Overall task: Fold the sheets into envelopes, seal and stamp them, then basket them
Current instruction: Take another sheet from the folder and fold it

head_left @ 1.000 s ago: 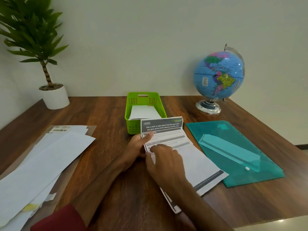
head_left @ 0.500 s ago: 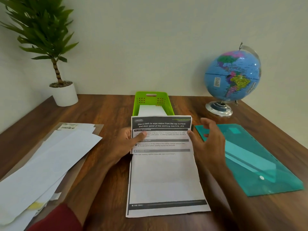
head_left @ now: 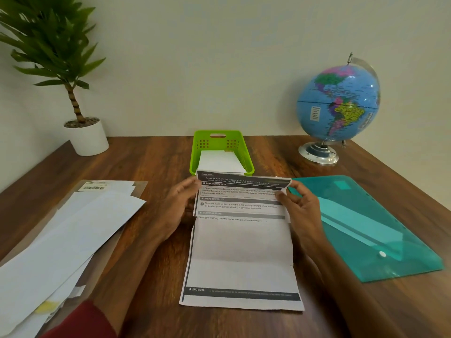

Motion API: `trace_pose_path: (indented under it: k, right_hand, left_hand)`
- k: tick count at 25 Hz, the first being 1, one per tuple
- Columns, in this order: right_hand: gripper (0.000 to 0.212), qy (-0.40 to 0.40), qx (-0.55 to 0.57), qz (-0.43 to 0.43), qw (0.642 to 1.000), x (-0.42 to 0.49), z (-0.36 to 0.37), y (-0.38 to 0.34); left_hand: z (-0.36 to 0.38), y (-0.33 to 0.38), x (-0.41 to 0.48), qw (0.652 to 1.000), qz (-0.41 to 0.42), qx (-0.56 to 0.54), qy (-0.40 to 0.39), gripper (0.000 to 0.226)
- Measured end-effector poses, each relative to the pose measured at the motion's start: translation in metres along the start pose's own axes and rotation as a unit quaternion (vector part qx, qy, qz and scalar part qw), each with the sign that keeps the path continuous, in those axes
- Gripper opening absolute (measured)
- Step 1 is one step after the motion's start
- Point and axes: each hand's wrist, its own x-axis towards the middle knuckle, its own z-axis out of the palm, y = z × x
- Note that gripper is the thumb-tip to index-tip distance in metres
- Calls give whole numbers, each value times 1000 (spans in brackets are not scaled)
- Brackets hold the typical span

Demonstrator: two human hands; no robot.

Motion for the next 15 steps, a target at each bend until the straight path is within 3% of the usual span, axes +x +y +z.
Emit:
trace_pose_path:
  k: [3,5,8,11,15]
  right_hand:
    - [23,28,-6,2,1000,4,-4,8]
    - [32,41,1,28,999,6,-4,11]
    - [35,46,50,76,995,7,-4,9]
    - [35,23,108,85,990,7,-6,10]
    - [25,-1,81,89,993,9,-7,13]
  left_hand:
    - [-4,3,1,998,-58,-13,-10,55]
    - [-3,5,0,997,-74,12,-18,58]
    - [-3,2,-2,996,-41,68,-36,42]
    - [-5,-3,-1,995,-1,91,-44,44]
    - [-6,-3,3,995,65,79,-7,40]
